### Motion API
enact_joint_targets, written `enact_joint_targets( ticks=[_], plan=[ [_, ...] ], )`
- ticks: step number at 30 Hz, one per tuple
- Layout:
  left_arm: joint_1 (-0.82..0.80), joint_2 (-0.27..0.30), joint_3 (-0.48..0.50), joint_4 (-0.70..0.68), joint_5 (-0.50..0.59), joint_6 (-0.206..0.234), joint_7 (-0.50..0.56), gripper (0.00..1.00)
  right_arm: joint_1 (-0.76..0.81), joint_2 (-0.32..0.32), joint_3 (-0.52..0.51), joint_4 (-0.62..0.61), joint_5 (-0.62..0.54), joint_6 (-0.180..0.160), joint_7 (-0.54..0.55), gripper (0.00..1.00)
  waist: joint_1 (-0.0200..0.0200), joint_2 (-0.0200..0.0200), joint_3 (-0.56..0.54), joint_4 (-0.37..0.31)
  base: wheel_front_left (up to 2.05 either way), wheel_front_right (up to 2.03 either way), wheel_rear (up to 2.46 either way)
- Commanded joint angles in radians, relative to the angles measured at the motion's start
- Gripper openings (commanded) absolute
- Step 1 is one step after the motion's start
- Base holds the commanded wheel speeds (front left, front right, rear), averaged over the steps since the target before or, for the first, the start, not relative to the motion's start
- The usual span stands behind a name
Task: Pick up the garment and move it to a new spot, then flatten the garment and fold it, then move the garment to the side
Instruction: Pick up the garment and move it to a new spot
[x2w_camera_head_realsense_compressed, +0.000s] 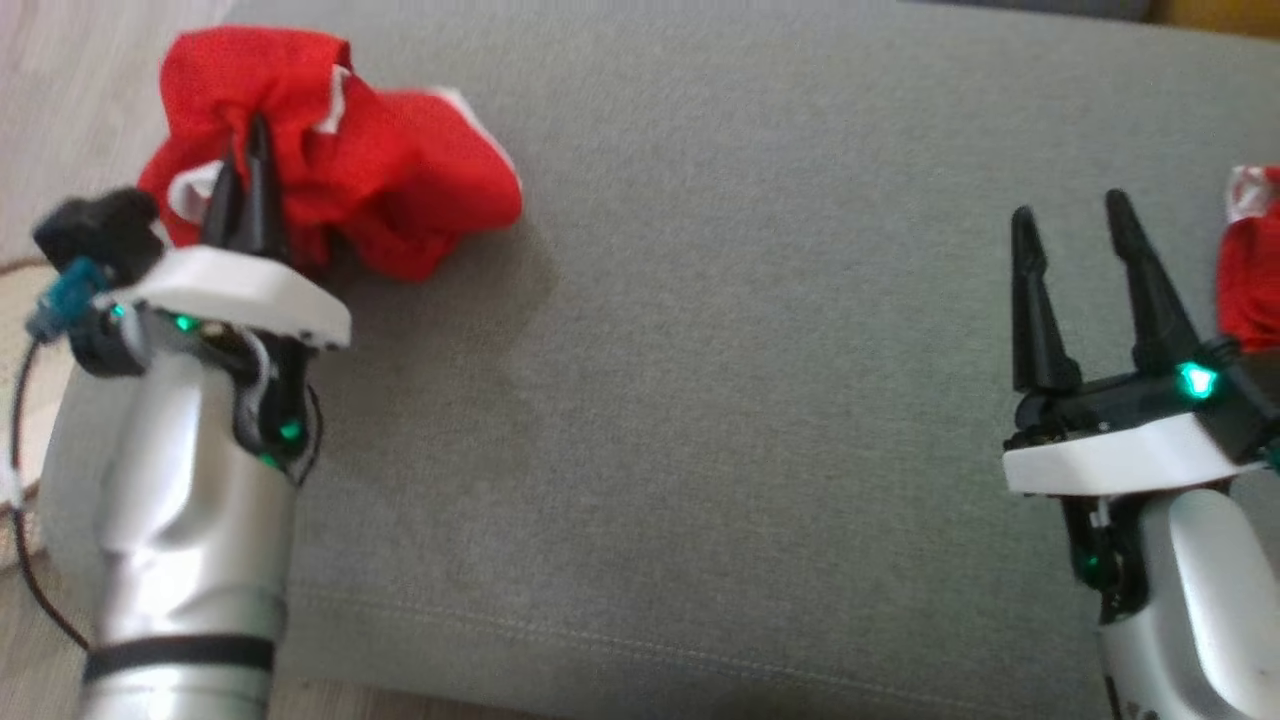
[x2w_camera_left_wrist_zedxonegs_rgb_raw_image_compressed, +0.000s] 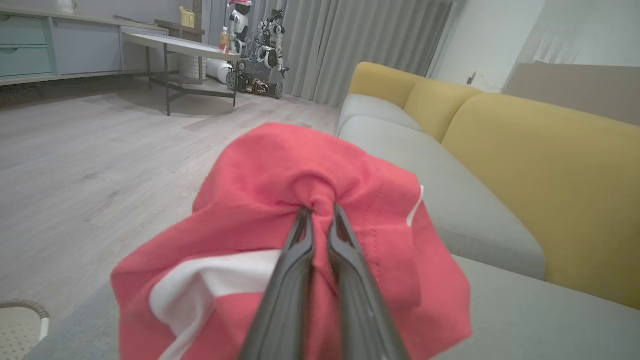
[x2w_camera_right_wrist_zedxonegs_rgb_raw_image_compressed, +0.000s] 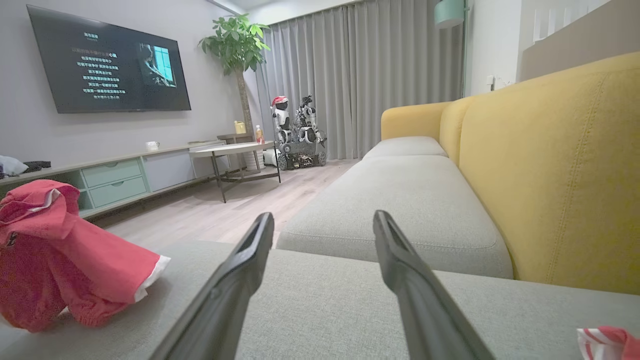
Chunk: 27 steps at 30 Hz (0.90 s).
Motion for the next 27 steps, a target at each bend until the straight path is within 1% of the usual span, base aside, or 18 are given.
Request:
enact_joint_targets(
  ticks=[1,9,16,19,21,27],
  plan=[
    [-0.005,0.020,0.028,-0.058,0.012,0.007,-0.012,0.00,-0.010,0.004,0.025,-0.027,0.007,-0.001,-0.008,1.00,0.0000,0.0000,-0.025,-0.020,0.00,0.00,0.00],
    [0.051,-0.016,-0.030,-0.185,0.032,0.024,0.005,0.00,-0.020,0.015,0.037,-0.014,0.012,-0.001,-0.021,1.00,0.0000,0.0000,-0.048,-0.086,0.00,0.00,0.00],
    [0.050,-0.051,-0.141,-0.258,0.021,0.030,0.044,0.00,-0.034,0.016,0.032,-0.018,0.014,-0.001,-0.030,1.00,0.0000,0.0000,-0.038,-0.168,0.00,0.00,0.00],
    [0.041,-0.057,-0.215,-0.271,0.004,0.038,0.055,0.00,-0.043,0.019,0.029,-0.020,0.015,-0.001,-0.033,1.00,0.0000,0.0000,-0.029,-0.211,0.00,0.00,0.00],
    [0.033,-0.058,-0.282,-0.274,-0.009,0.052,0.057,0.00,-0.051,0.022,0.033,-0.020,0.017,-0.001,-0.034,1.00,0.0000,0.0000,-0.021,-0.243,0.00,0.00,0.00],
    [-0.003,-0.059,-0.507,-0.264,-0.118,0.126,0.045,0.00,-0.066,0.035,0.036,-0.009,0.024,-0.001,-0.043,1.00,0.0000,0.0000,0.005,-0.330,0.00,0.00,0.00]
  ],
)
